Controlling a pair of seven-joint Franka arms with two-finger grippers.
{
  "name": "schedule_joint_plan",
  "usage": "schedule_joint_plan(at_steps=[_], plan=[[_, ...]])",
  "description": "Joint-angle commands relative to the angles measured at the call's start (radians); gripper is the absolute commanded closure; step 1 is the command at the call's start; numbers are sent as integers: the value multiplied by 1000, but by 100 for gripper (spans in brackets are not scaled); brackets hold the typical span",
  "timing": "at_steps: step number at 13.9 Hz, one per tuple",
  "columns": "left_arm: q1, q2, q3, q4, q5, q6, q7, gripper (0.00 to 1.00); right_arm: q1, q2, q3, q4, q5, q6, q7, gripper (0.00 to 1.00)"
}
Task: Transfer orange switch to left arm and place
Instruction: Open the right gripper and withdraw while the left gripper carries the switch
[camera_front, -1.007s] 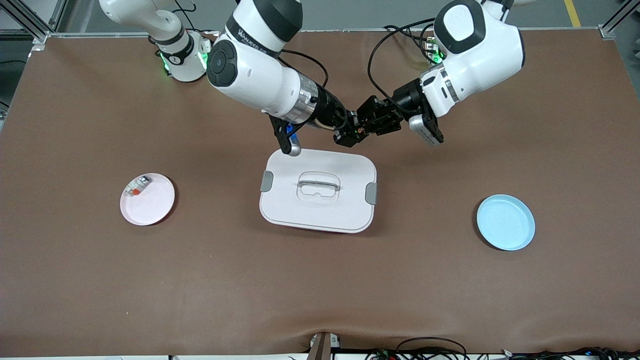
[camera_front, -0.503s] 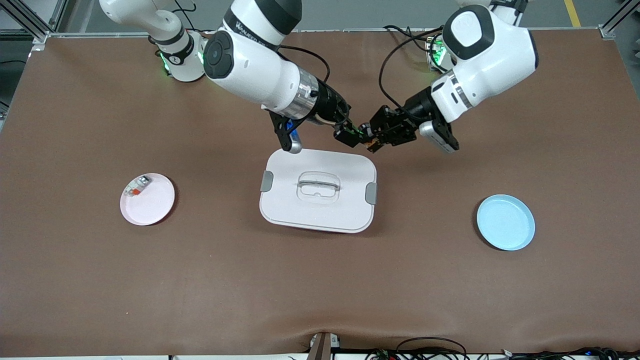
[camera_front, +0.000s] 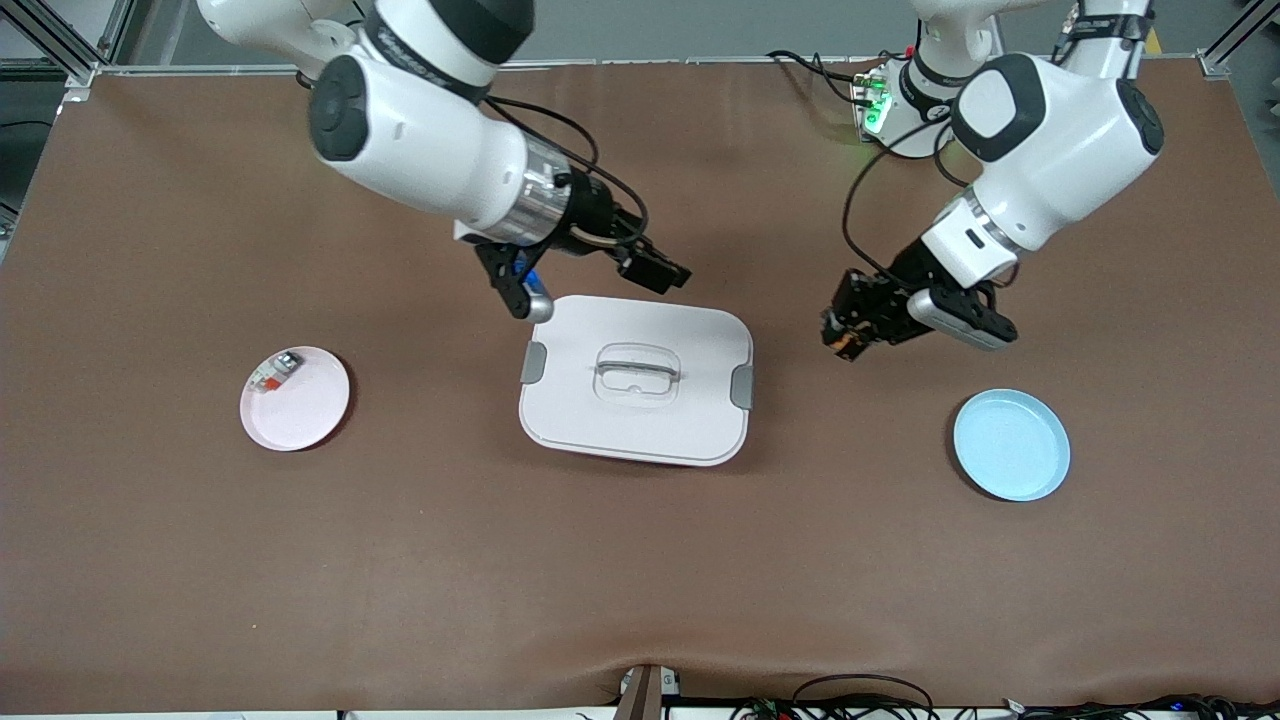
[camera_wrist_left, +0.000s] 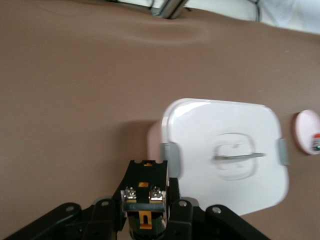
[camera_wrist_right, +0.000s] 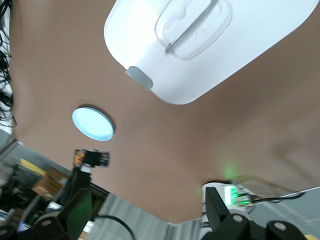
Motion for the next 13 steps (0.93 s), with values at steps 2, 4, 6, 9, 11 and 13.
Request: schedule_joint_plan(at_steps=[2,4,6,9,11,13], plan=[[93,67,-10,82,325,-110,8,100,-51,-55,8,-13,-236,-136,-213,0],[116,111,-10,130,472,-168,9,100,-74,-68,8,-29,-356,-180,-341,0],[129,142,-8,148,601,-193,11,100,-119,-94,8,-64,-392,-201,-474,0],[132,176,-5,148,706,-193,60,100,-197,-150,8,-161,-439,-191,-680,0],[164,196,-4,148,709,-193,155,100,-237,-178,8,-196,-504,-189,-748,0],[207,220,-4,147,709,-193,291,100,-281,-213,9,-238,-553,-180,-826,0]])
